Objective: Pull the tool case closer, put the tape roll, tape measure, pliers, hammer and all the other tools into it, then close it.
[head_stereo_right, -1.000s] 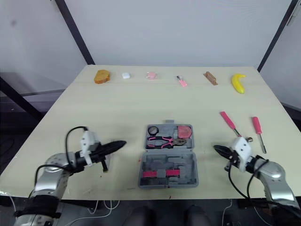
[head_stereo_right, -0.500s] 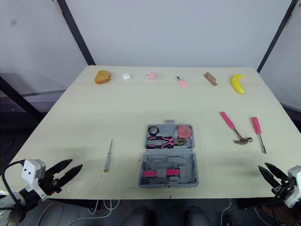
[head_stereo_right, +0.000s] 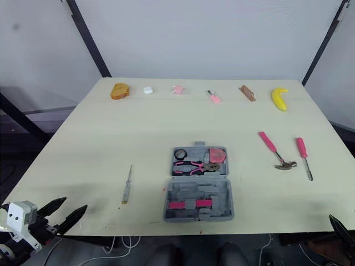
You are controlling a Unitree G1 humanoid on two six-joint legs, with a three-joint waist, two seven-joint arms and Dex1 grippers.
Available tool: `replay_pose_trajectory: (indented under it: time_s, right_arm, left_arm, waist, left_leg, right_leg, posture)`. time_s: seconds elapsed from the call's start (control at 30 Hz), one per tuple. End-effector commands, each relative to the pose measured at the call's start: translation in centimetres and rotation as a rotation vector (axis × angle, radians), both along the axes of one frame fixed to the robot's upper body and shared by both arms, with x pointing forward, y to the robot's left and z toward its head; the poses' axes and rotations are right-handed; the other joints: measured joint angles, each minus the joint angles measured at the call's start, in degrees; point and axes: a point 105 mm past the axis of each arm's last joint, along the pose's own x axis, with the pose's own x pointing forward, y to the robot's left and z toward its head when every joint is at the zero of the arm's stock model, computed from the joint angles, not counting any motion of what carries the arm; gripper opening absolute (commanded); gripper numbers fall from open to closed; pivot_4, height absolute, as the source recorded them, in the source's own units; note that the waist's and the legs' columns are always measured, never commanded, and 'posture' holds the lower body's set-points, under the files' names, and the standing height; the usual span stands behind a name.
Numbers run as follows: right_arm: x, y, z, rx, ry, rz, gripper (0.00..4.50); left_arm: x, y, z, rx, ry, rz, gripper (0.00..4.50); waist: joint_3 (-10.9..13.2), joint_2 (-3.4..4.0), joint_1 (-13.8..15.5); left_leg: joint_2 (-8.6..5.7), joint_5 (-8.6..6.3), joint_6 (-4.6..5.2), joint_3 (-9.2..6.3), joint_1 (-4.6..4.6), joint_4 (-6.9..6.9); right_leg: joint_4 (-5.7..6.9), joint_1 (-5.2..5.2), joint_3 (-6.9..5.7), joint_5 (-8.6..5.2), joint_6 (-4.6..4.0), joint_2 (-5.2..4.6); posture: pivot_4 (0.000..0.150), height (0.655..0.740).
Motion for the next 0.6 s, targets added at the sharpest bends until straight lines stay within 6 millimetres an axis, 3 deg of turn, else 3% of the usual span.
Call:
replay_pose_trajectory:
  time_s: [0.03,0.3,0.47,0.6]
  right_arm:
    - [0.4,-0.4,1.6,-0.04,-0.045,0.012,4.44]
    - [2.4,2.4,2.9,-0.061,-0.086,0.173,4.44]
    - [4.5,7.4,5.0,-0.045,-0.143,0.435,4.44]
    - [5.6,10.1,6.3,-0.063,-0.178,0.558,4.44]
  left_arm:
    - [0.2,-0.8,1.0,0.009,-0.042,-0.013,4.5]
    - [1.2,-3.8,2.4,-0.035,-0.088,0.0,4.5]
    - [2.3,-6.9,1.6,-0.098,-0.057,0.122,4.5]
    - [2.9,-9.3,0.8,-0.15,-0.033,0.196,4.5]
  waist:
    - [0.0,0.0,0.0]
    - [0.0,0.0,0.0]
    - [0.0,0.03,-0.1]
    - [0.0,-0.02,0.0]
  left_leg:
    - [0.0,0.0,0.0,0.0,0.0,0.0]
    - [0.0,0.0,0.0,0.0,0.0,0.0]
    - [0.01,0.0,0.0,0.01,-0.01,0.0]
    - [-0.07,0.0,0.0,-0.07,-0.02,0.03]
  right_leg:
    - [0.0,0.0,0.0,0.0,0.0,0.0]
    - [0.0,0.0,0.04,0.01,0.01,-0.01]
    - [0.0,0.01,0.07,0.01,0.03,-0.01]
    - [0.0,0.04,0.07,0.16,0.28,0.05]
  posture:
    - [0.15,0.74]
    - [0.15,0.74]
    - [0.15,0.74]
    - [0.15,0.74]
